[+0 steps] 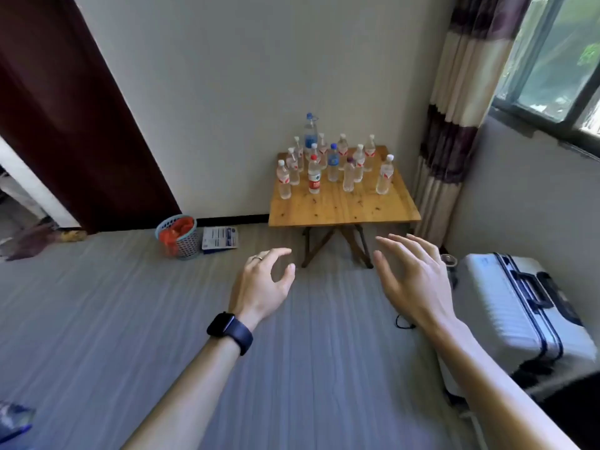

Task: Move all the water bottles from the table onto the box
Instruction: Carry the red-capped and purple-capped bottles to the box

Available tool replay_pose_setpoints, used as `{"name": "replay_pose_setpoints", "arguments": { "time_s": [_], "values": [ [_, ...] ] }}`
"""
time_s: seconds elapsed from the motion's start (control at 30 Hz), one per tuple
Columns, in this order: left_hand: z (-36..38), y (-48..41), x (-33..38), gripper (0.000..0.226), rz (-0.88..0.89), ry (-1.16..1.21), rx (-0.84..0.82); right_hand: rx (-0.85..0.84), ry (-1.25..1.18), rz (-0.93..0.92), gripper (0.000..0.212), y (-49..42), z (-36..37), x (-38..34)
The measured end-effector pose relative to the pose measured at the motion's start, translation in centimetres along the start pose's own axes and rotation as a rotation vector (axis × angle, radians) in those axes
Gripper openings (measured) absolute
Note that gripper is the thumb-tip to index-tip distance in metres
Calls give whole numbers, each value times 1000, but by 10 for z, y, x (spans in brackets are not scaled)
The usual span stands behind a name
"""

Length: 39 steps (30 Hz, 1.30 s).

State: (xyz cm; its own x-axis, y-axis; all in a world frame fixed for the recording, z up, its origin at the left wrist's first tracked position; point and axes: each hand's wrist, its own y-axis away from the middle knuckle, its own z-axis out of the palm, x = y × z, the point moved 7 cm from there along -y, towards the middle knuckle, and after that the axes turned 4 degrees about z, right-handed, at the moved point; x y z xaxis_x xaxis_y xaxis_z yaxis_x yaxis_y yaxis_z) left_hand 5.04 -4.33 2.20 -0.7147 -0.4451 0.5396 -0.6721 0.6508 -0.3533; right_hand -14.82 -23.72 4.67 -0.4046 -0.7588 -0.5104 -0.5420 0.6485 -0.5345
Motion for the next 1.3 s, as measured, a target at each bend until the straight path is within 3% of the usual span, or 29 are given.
{"name": "replay_pose_setpoints", "arguments": {
  "time_s": [0.53, 0.8, 1.03, 1.3],
  "values": [
    [126, -191, -129, 32, -54, 45, -268, -267, 114, 208, 35, -107, 176, 70],
    [204, -334, -154, 39, -84, 92, -385, -310, 95, 278, 36, -240, 254, 122],
    [256, -474, -173, 40, -203, 79, -358, -419, 66, 301, 39, -368, 337, 183],
    [305, -561, -224, 41, -330, 87, -411, -547, 71, 356, 43, -458, 425, 230]
  ]
}}
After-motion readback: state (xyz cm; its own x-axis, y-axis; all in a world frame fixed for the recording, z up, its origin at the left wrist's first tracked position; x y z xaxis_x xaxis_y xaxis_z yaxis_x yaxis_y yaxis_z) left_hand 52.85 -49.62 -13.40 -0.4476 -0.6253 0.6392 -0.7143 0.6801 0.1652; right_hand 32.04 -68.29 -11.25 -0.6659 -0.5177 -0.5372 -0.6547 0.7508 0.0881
